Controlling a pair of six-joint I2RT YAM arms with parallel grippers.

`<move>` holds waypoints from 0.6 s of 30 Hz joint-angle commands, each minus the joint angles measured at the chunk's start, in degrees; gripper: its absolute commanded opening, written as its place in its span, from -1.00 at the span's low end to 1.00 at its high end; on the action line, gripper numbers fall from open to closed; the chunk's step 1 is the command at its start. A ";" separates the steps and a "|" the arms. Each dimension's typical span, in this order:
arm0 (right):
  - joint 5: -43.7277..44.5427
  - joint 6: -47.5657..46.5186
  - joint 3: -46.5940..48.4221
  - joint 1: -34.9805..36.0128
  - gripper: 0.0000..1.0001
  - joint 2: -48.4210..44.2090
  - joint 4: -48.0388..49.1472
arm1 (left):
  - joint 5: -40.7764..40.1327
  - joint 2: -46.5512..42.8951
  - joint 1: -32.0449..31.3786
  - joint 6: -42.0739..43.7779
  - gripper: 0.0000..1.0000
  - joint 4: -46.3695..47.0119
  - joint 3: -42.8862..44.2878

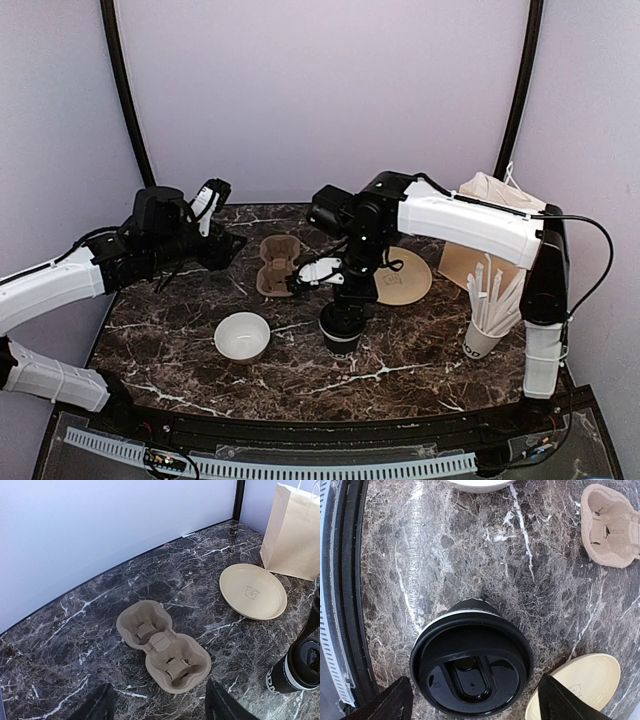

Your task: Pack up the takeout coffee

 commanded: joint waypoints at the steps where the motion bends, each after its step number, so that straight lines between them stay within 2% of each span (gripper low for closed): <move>1: -2.87 0.59 0.88 -1.54 0.75 -6.89 1.09 | 3.92 3.15 0.33 -7.06 0.25 -2.36 2.62; 4: -5.06 4.31 0.27 -5.37 0.72 -9.75 4.74 | 9.91 5.59 0.37 -15.00 0.09 -4.80 5.54; 6: -5.28 11.57 -1.75 -9.13 0.70 -11.51 11.89 | 15.49 7.45 0.26 -19.86 0.02 -5.68 6.20; 8: -7.87 18.61 -6.02 -12.72 0.59 -12.58 17.23 | 20.67 9.24 -0.19 -25.20 0.00 -6.70 6.52; 14: -12.84 23.90 -13.81 -18.22 0.25 -13.30 19.70 | 24.41 12.77 -5.57 -34.34 -0.01 -5.16 6.47; 18: -15.90 23.23 -16.68 -18.67 0.18 -12.50 16.72 | 25.46 16.77 -8.88 -36.35 -0.01 -6.87 8.73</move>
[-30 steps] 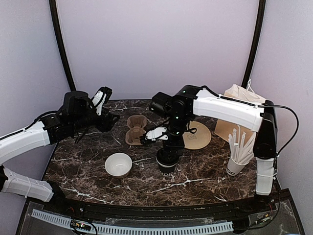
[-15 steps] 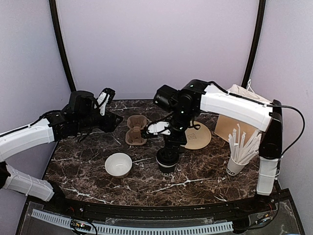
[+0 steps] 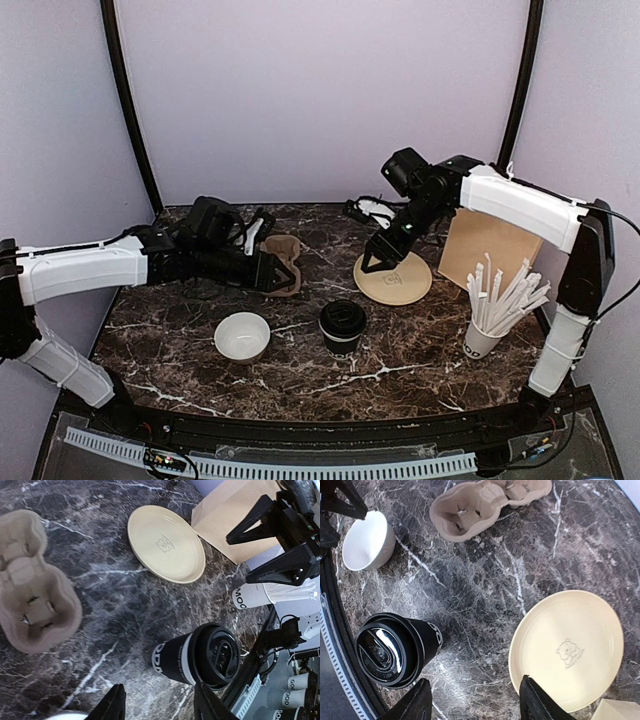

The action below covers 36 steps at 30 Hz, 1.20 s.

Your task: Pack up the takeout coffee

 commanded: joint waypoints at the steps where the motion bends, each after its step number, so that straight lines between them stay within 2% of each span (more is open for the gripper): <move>1: -5.97 2.95 -3.87 0.09 0.17 0.18 0.11 | 4.30 2.55 -2.85 -6.41 0.00 -1.80 2.58; 9: -8.73 3.22 -9.70 0.00 0.16 -1.71 1.49 | 8.99 4.60 -3.80 -10.57 0.09 1.08 -0.02; 15: -10.52 2.40 -12.24 -0.01 0.06 -1.23 1.22 | 8.15 6.42 -4.75 -12.49 0.14 1.42 -0.19; 21: -12.94 2.27 -13.23 -0.02 0.06 -1.68 1.52 | 9.86 8.74 -5.23 -13.33 0.18 3.52 -0.01; 36: -14.59 2.30 -13.02 0.00 0.07 0.68 1.96 | 12.62 11.97 -5.59 -13.83 0.01 6.39 -0.36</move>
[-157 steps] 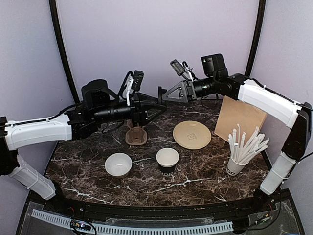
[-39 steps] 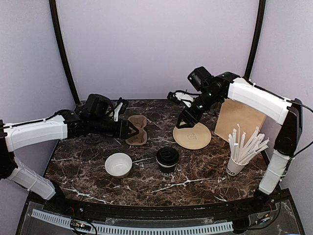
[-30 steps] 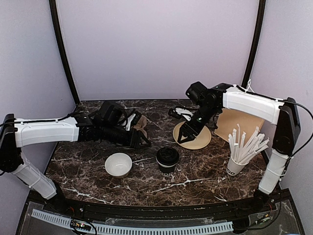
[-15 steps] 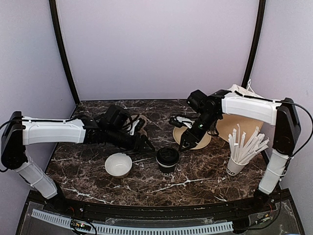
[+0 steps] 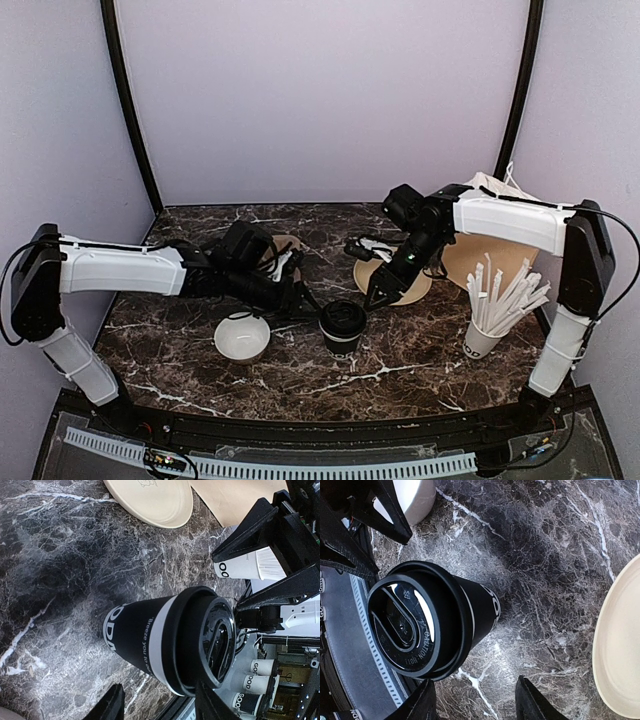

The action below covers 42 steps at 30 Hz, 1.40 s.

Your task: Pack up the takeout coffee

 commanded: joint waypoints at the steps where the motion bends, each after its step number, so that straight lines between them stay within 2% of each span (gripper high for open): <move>1: -1.54 -0.05 0.03 0.00 0.07 0.66 1.04 | 1.72 0.64 -0.30 -0.34 0.00 1.78 -0.63; 13: -3.06 -0.62 0.41 0.76 0.03 2.35 0.87 | 3.65 2.05 -0.68 -0.20 -0.15 2.59 -0.67; 25: -3.55 -1.03 -0.14 2.09 0.02 3.40 0.78 | 3.39 4.60 -0.71 0.74 -0.26 -2.14 -0.60; 37: -7.35 -1.34 1.15 2.46 0.00 5.06 -0.14 | 0.10 5.56 -0.74 3.56 -0.17 -6.54 2.51; 42: -5.73 -0.30 1.37 2.37 -0.03 6.34 -0.25 | -1.03 8.44 -0.71 4.10 -0.34 -6.85 3.30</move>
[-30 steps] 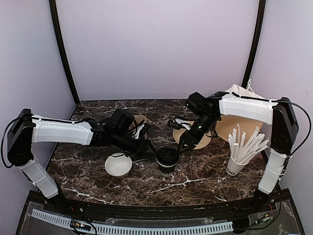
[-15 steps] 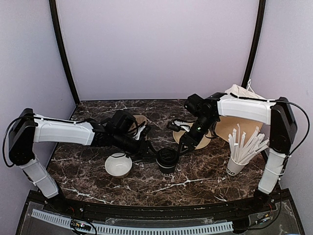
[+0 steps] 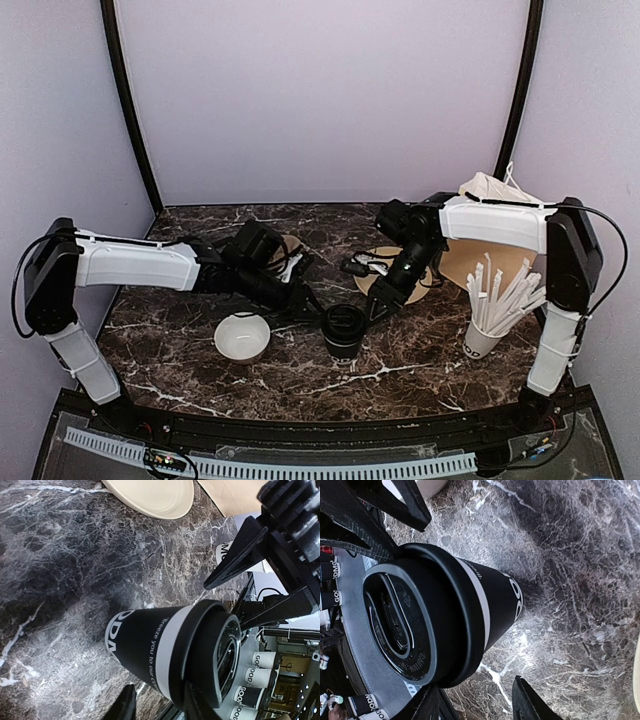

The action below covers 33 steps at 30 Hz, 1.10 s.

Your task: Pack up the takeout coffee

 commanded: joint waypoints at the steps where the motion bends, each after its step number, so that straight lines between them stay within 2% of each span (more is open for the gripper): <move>1: -0.70 1.01 1.25 1.14 -0.03 2.36 3.66 | -2.93 4.06 -0.51 1.87 -0.36 -4.54 -0.28; 4: -0.84 1.17 1.17 0.94 -0.04 2.22 3.47 | -2.94 5.00 -0.61 1.90 -0.45 -4.19 -0.17; 11: 0.92 2.07 0.02 0.23 -0.09 3.34 4.62 | -6.11 9.13 -0.62 3.92 -0.49 -6.89 -0.78; 24: 3.58 4.02 -0.41 -0.04 -0.38 6.12 5.69 | -6.27 11.90 -0.66 4.30 -0.58 -7.52 -4.42; 29: 3.03 3.38 0.63 -0.13 -0.44 5.61 5.23 | -7.80 9.34 -1.24 4.80 -0.46 -6.98 -3.03; 33: -0.68 0.95 2.26 -0.29 -0.44 4.15 3.62 | -9.29 5.44 -2.10 5.86 -0.38 -6.15 -1.01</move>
